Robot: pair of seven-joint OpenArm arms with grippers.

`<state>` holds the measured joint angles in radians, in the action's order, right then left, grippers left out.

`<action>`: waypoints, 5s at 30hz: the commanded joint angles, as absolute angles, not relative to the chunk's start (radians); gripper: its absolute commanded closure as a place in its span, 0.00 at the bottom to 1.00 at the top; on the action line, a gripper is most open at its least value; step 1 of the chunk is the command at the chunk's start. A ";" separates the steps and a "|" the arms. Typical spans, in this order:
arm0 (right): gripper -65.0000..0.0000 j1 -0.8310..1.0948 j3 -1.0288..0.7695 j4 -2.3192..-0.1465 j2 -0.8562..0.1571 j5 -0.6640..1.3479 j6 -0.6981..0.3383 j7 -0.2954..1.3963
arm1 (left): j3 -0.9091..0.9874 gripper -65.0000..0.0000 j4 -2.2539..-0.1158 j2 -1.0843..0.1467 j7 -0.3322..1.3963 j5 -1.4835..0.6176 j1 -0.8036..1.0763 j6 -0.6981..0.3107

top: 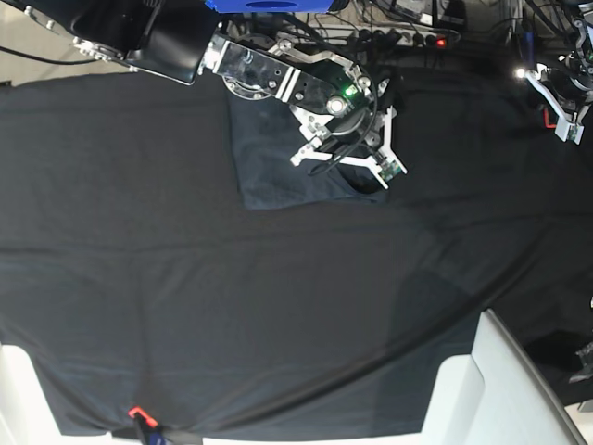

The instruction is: Fold the T-shirt properly

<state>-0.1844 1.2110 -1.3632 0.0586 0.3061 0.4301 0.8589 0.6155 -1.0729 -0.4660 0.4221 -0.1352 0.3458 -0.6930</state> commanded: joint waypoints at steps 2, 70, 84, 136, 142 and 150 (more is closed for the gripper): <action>0.60 -0.197 1.211 -1.379 0.076 0.302 0.430 0.846 | 0.621 1.00 -1.082 -0.490 0.415 -0.140 0.344 -0.698; 0.99 -0.294 1.115 -1.270 0.134 0.512 0.335 0.727 | 0.538 1.00 -1.086 -0.489 0.415 -0.140 0.343 -0.698; 0.64 -0.291 1.115 -1.277 0.133 0.630 0.332 0.727 | 0.538 1.00 -1.082 -0.489 0.415 -0.140 0.343 -0.698; 0.96 -0.326 1.055 -1.543 -0.054 0.627 0.493 0.843 | 0.535 1.00 -1.092 -0.452 0.415 -0.148 0.320 -0.698; 0.96 -0.170 0.977 -1.679 -0.234 0.627 0.558 0.766 | 0.450 1.00 -1.325 -0.406 0.460 -0.151 0.358 -0.698; 0.96 -0.002 0.822 -1.630 -0.343 0.627 0.558 0.608 | 0.361 1.00 -1.563 -0.343 0.710 -0.455 0.291 -0.698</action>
